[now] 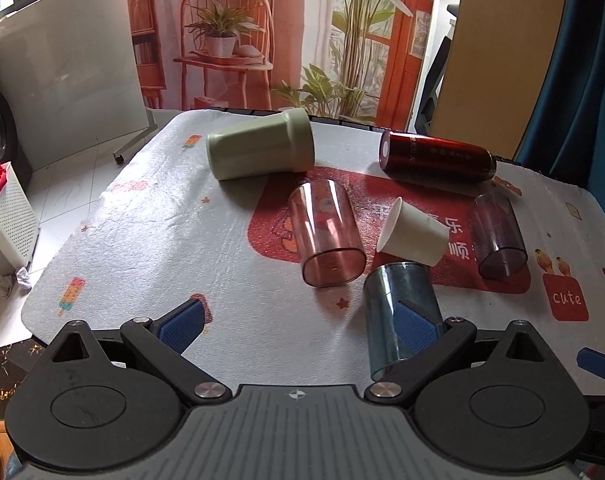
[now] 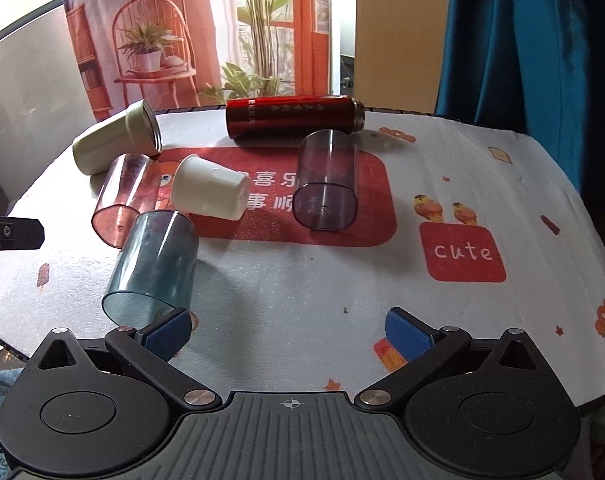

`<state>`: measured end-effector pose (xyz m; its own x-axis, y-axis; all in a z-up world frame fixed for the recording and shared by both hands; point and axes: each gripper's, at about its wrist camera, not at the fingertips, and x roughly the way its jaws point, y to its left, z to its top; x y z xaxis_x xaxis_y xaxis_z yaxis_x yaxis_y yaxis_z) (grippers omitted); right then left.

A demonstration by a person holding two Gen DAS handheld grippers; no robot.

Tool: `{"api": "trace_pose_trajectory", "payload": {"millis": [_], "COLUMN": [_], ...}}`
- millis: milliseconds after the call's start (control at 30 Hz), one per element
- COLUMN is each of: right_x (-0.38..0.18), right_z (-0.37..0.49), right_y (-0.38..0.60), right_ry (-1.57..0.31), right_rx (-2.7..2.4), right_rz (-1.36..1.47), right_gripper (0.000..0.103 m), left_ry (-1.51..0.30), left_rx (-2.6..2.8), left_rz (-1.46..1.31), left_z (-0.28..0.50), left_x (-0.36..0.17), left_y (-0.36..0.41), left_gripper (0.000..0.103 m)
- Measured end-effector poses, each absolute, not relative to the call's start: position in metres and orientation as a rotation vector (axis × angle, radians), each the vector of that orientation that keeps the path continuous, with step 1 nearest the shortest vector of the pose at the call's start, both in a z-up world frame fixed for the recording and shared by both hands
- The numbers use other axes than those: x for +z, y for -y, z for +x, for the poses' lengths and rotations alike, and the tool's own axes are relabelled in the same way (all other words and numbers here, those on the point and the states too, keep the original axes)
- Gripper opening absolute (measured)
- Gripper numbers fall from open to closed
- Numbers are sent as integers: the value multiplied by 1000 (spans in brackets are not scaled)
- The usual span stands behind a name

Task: Flip cup upright
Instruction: 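Move the right gripper toward the lying blue-grey translucent cup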

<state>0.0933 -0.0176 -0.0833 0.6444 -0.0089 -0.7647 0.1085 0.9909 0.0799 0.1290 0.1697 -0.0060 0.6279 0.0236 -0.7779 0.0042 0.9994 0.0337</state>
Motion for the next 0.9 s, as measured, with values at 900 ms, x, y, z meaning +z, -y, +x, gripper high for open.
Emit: {"api": "trace_pose_trajectory", "payload": {"millis": [900], "right_x": [-92], "right_z": [91], "right_y": [37], "right_ry": [-871], "right_rx": [-80], "right_rz": [159], "right_gripper": [103], "left_ry": [-1002], "left_rx": [-129], "left_rz": [-24], "left_z": [180], "left_x": [-59], "left_y": [-118], "left_gripper": [94]}}
